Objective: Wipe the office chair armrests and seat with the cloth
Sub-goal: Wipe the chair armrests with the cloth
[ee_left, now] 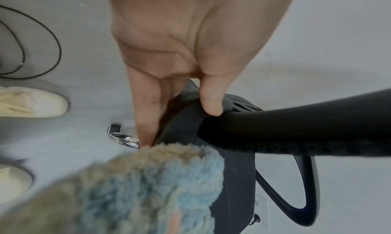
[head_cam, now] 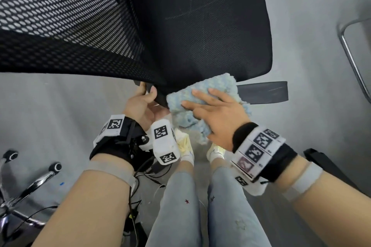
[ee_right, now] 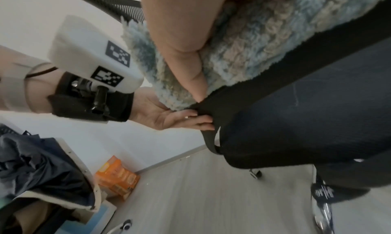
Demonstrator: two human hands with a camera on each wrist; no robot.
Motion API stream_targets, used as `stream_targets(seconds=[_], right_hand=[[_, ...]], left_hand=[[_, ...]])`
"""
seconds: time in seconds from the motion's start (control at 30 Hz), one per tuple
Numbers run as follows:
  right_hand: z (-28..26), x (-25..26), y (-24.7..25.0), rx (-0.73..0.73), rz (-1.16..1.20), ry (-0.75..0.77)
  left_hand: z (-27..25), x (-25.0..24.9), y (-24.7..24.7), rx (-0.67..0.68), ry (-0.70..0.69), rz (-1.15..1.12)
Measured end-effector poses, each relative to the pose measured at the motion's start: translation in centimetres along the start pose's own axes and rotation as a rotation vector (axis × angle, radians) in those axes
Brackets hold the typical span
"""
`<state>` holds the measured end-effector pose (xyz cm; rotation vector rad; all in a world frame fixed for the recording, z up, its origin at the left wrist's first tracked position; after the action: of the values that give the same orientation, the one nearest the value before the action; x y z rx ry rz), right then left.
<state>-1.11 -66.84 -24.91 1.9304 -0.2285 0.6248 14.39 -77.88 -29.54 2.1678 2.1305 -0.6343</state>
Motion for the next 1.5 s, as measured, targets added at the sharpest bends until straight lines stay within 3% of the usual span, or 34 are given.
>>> stream_targets(seconds=[0.1, 0.23, 0.37, 0.43, 0.6, 0.73, 0.8, 0.9, 0.97, 1.07, 1.13, 1.2, 1.3, 1.37, 1.43, 1.5], right_hand=[[0.8, 1.0, 0.0, -0.013, -0.005, -0.014], [4.4, 2.1, -0.3, 0.047, 0.022, 0.010], [2.3, 0.7, -0.8, -0.058, 0.006, 0.054], [0.0, -0.7, -0.9, -0.058, 0.012, 0.028], [-5.5, -4.8, -0.4, -0.235, 0.048, -0.307], [-5.7, -3.8, -0.1, -0.456, 0.212, -0.642], [-3.5, -2.0, -0.6, -0.419, 0.125, -0.593], [0.4, 0.4, -2.0, -0.117, 0.056, -0.349], [1.5, 0.9, -2.2, -0.122, 0.133, -0.226], [0.1, -0.5, -2.1, -0.173, 0.028, -0.115], [-2.2, -2.8, -1.6, -0.238, -0.021, -0.238], [-5.0, -5.2, -1.0, -0.394, 0.023, -0.445], [-7.5, -7.1, -0.3, -0.554, 0.299, -0.736], [-7.7, -7.3, -0.2, -0.583, 0.419, -0.818], [-7.5, -6.8, 0.0, -0.581, 0.448, -0.830], [-7.4, -6.5, 0.1, -0.594, 0.461, -0.809]], left_hand=[[0.2, 0.4, -0.2, 0.007, 0.019, -0.023], [-0.2, 0.0, -0.2, 0.017, 0.224, -0.047], [0.3, -0.1, -0.3, -0.104, -0.033, 0.056], [-0.1, 0.3, -0.9, -0.085, -0.081, 0.201], [-0.4, 0.7, -1.2, -0.060, -0.070, 0.229], [-0.6, 1.2, -1.7, -0.055, -0.059, 0.204], [-0.8, 1.4, -2.0, -0.072, -0.056, 0.181], [-1.2, 1.6, -2.3, -0.098, -0.067, 0.203], [-1.3, 1.5, -2.1, -0.146, -0.100, 0.238], [-1.1, 0.8, -1.7, -0.210, -0.136, 0.262], [-1.3, 0.3, -1.8, -0.206, -0.146, 0.252], [-1.5, 0.1, -2.0, -0.214, -0.175, 0.310], [-1.9, 0.1, -2.0, -0.309, -0.186, 0.418], [-2.3, 0.3, -1.7, -0.428, -0.208, 0.546], [-3.3, 0.6, -2.2, -0.490, -0.315, 0.886], [-4.0, 1.4, -4.3, -0.392, -0.484, 1.131]])
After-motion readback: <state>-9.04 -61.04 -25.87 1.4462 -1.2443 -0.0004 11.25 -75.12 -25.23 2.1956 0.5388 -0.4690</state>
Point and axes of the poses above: each hand's wrist, its own z-axis towards the middle knuckle, its own y-axis out of the back of the hand, x = y × z, the point moved 1 cm from there along z, towards the middle knuckle, and after that the axes turned 7 degrees about y, right-handed, at the moved point
